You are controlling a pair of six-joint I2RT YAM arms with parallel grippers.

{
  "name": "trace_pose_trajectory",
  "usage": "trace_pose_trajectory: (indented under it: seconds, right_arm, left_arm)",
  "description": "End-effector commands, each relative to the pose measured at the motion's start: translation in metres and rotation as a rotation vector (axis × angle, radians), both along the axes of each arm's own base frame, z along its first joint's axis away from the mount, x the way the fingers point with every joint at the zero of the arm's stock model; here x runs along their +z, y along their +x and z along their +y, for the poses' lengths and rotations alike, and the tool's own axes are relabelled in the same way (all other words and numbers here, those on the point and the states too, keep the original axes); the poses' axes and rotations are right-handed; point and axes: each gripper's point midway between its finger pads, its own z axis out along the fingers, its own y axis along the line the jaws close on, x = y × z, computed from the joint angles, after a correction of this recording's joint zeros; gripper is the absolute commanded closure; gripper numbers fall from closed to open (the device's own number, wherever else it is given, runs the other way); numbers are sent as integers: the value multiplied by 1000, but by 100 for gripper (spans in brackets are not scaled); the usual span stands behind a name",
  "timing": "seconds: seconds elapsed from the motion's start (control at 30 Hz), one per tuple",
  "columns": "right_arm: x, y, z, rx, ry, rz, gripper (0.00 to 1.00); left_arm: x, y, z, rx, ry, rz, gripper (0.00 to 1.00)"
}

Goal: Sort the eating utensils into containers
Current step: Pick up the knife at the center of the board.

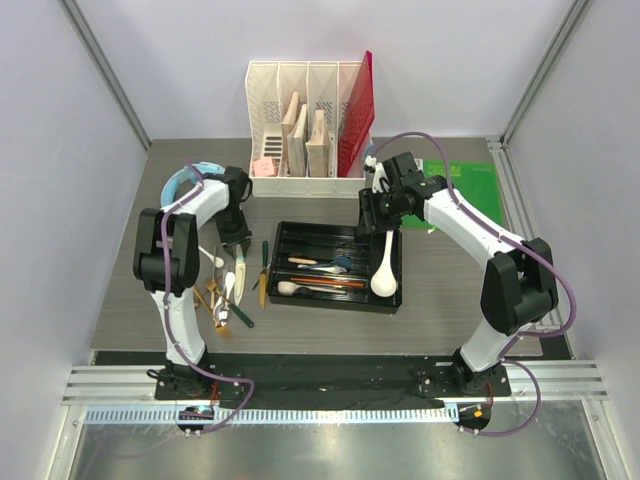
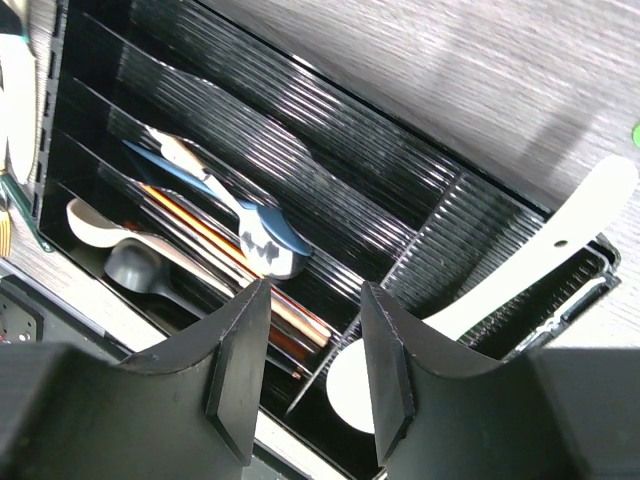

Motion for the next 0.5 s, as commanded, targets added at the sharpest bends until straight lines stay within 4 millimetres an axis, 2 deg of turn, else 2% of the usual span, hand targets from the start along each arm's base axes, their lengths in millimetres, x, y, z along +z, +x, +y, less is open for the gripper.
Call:
trace_pose_trajectory:
  seconds: [0.0,0.27,0.37,0.47]
  right_arm:
    - [19,2,-6,-15,14,-57,54]
    - [17,5,-4,-18,21,-45,53]
    - [19,6,-4,-23,28,-47,54]
    - [21,8,-3,-24,29,-51,54]
  left_arm:
    - [-4,6,5,-21,-8,-6,69]
    - [-23,-2,-3,-44,-63,41,69]
    - [-38,-18,-5,-44,-83,109,70]
    - [-47,-30,-16,-42,-148,142,80]
